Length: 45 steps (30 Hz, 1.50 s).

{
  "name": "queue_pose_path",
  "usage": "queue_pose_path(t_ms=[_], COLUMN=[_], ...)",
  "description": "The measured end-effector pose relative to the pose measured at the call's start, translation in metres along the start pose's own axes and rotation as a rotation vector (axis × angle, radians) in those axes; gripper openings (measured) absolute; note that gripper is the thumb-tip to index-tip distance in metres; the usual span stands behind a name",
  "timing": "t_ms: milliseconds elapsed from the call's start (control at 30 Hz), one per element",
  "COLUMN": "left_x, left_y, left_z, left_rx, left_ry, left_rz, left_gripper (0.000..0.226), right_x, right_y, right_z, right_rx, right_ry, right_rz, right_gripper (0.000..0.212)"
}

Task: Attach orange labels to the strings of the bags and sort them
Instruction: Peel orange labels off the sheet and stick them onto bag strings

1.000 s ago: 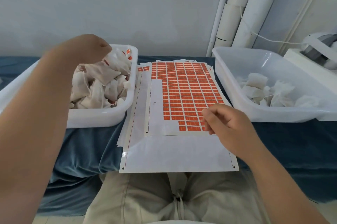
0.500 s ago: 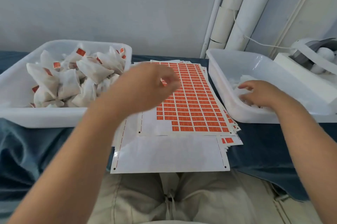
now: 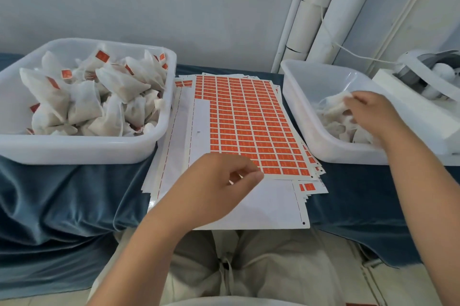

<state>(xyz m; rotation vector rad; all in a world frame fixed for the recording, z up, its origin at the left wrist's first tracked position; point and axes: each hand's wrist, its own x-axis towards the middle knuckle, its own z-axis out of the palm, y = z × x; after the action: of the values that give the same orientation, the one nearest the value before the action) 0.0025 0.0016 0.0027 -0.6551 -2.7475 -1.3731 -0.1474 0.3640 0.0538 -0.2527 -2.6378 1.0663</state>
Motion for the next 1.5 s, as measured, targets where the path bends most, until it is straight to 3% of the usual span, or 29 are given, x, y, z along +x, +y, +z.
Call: queue_pose_path(t_ms=[200,367,467,567,667,767,833,900,1000,1033,1100,1133,1233,1267,1400,1500], left_x=[-0.004,-0.007,-0.012,-0.016,-0.018,-0.018,-0.018,-0.015,-0.011,-0.01,-0.009,-0.009,-0.007,-0.006,-0.006,-0.007], left_y=[0.007,0.013,0.017,0.02,0.022,0.022,0.025,0.025,0.02,0.017,0.008,0.006,-0.001,-0.002,-0.008,-0.008], left_z=[0.008,0.023,0.035,0.041,0.042,0.043,0.047,0.048,0.043,0.041,0.038,0.036,0.029,0.027,0.023,0.023], left_rx=[-0.184,-0.36,-0.353,-0.26,-0.03,0.053,-0.115,-0.407,-0.567,-0.567,-0.612,-0.641,-0.752,-0.788,-0.797,-0.774], left_ry=[0.138,0.244,0.426,0.54,0.591,0.513,0.311,0.158,0.227,0.287,0.395,0.416,0.389,0.365,0.298,0.267], left_rz=[-0.009,-0.08,-0.055,-0.009,0.049,0.071,0.035,0.004,-0.036,-0.073,-0.141,-0.173,-0.266,-0.28,-0.284,-0.275], left_gripper=[0.018,0.017,0.023,0.024,0.032,0.05,0.063,0.06,0.045,0.041,0.026,0.028,0.03,0.028,0.026,0.021], right_x=[-0.055,-0.122,-0.164,-0.191,-0.2,-0.207,-0.22,-0.232,-0.233,-0.23,-0.232,-0.232,-0.22,-0.216,-0.199,-0.196], right_y=[-0.039,-0.067,-0.075,-0.085,-0.092,-0.096,-0.102,-0.107,-0.115,-0.117,-0.114,-0.11,-0.097,-0.094,-0.09,-0.087], right_z=[-0.003,0.034,0.073,0.099,0.103,0.102,0.105,0.111,0.12,0.12,0.118,0.117,0.11,0.106,0.097,0.092], right_rx=[0.498,0.676,0.805,0.998,1.131,1.173,1.175,1.076,0.971,0.95,0.783,0.678,0.587,0.553,0.436,0.369], right_ry=[0.091,-0.17,-0.329,-0.338,-0.226,-0.198,-0.284,-0.361,-0.457,-0.495,-0.523,-0.465,-0.148,-0.125,-0.338,-0.29], right_rz=[0.051,0.083,0.13,0.21,0.31,0.331,0.282,0.196,0.16,0.151,-0.041,-0.131,-0.186,-0.192,-0.24,-0.314], right_gripper=[0.026,0.037,0.04,0.034,0.027,0.023,0.025,0.031,0.053,0.054,0.047,0.04,0.024,0.024,0.016,0.015])
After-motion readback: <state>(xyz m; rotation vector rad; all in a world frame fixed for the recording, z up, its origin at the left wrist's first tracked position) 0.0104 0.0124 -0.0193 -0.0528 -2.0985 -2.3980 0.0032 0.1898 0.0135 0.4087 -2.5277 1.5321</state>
